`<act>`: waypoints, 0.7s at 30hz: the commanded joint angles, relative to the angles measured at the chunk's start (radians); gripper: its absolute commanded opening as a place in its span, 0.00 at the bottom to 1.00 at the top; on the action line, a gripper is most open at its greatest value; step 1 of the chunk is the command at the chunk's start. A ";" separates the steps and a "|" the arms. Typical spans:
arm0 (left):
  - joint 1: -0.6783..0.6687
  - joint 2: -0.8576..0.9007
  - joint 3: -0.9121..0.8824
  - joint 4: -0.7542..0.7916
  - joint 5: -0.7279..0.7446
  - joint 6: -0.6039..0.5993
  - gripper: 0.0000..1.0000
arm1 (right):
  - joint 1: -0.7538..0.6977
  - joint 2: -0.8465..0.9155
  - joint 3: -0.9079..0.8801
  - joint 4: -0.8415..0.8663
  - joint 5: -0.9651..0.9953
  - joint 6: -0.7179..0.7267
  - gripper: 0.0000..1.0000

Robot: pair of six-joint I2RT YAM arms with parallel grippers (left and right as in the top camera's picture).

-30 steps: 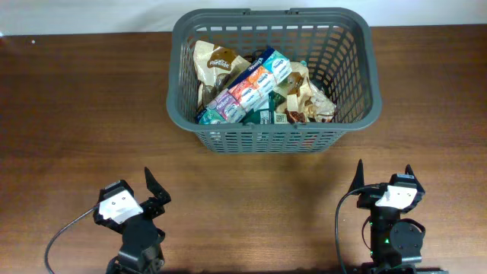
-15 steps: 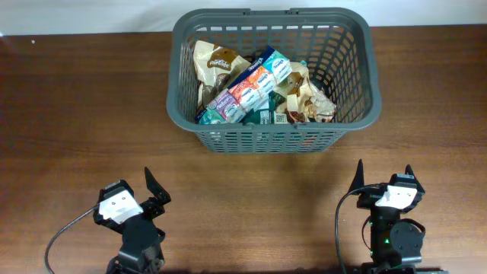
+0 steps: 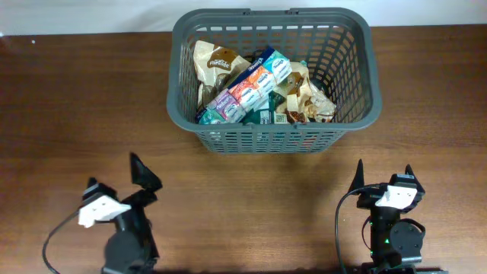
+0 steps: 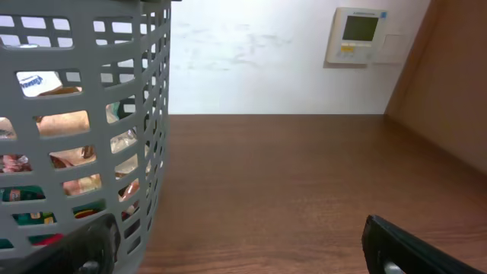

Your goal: Pack container

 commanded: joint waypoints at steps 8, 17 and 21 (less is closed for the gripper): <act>0.196 -0.143 -0.021 0.055 0.293 0.005 0.99 | 0.006 -0.010 -0.007 -0.004 0.016 0.001 0.99; 0.250 -0.174 -0.128 0.093 0.422 0.005 0.99 | 0.006 -0.010 -0.007 -0.004 0.016 0.001 0.99; 0.251 -0.174 -0.178 0.109 0.434 0.005 0.99 | 0.006 -0.010 -0.007 -0.004 0.016 0.001 0.99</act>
